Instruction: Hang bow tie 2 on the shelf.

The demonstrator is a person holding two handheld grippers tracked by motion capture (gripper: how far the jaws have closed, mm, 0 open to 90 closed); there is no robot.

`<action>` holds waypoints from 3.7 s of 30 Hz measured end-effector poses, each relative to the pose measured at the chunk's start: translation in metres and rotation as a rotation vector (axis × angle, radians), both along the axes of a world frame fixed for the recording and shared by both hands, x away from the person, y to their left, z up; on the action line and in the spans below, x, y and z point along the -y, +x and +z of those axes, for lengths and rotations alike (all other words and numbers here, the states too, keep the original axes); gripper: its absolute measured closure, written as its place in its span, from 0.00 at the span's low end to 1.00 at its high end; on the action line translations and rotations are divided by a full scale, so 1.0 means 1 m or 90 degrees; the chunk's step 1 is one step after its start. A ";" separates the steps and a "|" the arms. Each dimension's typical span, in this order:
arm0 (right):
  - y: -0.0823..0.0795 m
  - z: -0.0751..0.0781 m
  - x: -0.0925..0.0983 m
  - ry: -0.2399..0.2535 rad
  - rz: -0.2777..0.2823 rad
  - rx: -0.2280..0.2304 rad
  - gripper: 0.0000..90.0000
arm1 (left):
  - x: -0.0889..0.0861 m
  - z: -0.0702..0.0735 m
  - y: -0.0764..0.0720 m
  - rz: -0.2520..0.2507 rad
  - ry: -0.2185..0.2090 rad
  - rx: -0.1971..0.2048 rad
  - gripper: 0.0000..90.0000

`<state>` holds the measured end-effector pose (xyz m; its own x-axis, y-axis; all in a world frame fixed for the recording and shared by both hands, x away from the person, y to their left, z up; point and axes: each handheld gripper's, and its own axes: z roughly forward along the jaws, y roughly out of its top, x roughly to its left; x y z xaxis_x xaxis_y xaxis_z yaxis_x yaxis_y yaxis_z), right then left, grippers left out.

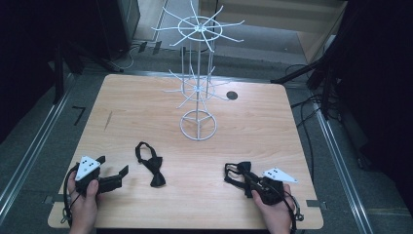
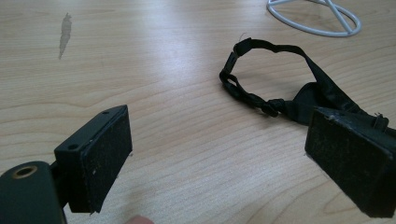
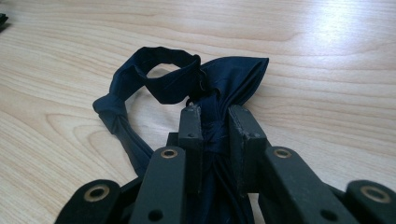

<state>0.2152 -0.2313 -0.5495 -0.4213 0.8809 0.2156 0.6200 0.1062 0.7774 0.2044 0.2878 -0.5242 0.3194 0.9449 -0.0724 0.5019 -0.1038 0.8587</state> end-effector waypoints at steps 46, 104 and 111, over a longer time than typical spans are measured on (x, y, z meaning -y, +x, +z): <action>-0.008 0.044 -0.005 0.020 -0.020 0.160 0.86 | 0.001 0.000 -0.004 0.022 0.008 0.029 0.09; 0.034 0.099 -0.050 0.090 -0.033 0.295 0.86 | -0.005 0.000 -0.009 0.014 -0.023 0.047 0.09; 0.037 0.106 -0.050 0.100 -0.038 0.306 0.86 | -0.005 0.000 -0.009 0.014 -0.023 0.048 0.09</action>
<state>0.2518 -0.1809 -0.4438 -0.4558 0.8788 0.1411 0.1899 -0.0588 0.9800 0.1957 0.2925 -0.5239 0.3046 0.9489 -0.0828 0.4380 -0.0623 0.8968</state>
